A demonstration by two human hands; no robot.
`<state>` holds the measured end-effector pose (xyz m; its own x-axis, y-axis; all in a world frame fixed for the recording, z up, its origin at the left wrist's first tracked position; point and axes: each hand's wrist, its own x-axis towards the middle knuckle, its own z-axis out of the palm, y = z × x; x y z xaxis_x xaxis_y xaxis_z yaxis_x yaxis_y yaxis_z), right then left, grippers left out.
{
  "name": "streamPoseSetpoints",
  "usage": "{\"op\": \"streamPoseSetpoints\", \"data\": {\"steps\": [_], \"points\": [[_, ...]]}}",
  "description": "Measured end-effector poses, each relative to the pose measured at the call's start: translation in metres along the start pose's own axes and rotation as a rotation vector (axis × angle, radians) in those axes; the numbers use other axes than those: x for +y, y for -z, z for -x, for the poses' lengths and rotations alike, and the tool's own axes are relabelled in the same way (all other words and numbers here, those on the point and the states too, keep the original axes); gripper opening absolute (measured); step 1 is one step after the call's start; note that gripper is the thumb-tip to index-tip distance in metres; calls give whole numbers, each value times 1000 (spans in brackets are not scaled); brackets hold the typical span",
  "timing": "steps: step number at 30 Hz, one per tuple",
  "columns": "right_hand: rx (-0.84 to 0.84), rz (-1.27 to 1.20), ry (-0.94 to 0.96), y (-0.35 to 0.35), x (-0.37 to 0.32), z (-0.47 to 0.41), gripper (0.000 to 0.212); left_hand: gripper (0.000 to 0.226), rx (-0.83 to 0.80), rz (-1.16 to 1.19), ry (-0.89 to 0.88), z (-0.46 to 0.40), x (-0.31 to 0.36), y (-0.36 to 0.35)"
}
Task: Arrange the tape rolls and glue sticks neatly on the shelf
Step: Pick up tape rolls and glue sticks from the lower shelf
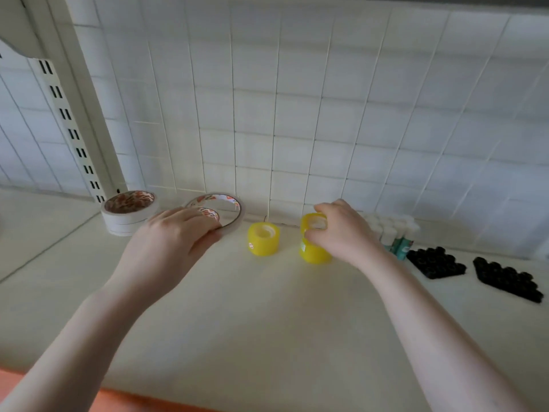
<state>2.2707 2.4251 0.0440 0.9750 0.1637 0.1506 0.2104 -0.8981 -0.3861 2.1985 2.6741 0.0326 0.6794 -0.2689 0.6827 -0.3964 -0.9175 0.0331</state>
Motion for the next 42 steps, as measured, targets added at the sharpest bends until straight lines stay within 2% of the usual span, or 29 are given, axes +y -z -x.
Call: {"op": "streamPoseSetpoints", "data": {"steps": [7,12,31,42], "points": [[-159,88,-12,-9,2,-3,61,36,-23,33,-66,-9,-17,-15],[-156,73,-38,-11,4,-3,60,35,-62,67,-81,-11,-25,-19],[-105,28,-80,-13,15,-7,79,32,-120,142,-61,-4,-33,-28],[-105,73,-74,-14,16,-11,74,33,-92,141,-58,-3,-35,-29]]}}
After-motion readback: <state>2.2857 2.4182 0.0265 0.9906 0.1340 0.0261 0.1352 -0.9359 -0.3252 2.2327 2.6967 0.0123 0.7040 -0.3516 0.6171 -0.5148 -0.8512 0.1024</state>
